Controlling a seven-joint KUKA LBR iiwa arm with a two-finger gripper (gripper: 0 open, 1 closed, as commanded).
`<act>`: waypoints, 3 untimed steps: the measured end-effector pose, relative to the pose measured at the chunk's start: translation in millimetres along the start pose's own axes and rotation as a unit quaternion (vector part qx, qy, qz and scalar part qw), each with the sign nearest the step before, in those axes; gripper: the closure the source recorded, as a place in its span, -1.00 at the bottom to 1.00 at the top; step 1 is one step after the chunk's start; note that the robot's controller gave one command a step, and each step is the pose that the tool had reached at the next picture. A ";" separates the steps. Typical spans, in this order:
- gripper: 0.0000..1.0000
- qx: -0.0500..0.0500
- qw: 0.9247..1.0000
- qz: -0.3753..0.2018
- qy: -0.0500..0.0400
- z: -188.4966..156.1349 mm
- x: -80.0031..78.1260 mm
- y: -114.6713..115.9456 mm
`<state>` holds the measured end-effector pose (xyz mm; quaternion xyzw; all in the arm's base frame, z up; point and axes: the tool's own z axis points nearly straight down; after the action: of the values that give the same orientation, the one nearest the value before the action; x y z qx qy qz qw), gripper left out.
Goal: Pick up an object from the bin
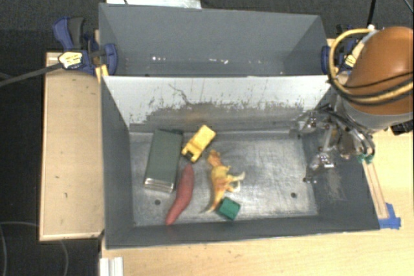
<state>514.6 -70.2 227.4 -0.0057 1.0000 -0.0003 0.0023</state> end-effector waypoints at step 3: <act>1.00 -0.001 1.000 0.017 0.004 117.3 11.1 31.7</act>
Offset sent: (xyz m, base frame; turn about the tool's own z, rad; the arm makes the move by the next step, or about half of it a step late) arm 0.0000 0.0000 0.0000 0.0000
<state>503.7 -38.7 110.0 0.0109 0.9999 0.0003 -0.0020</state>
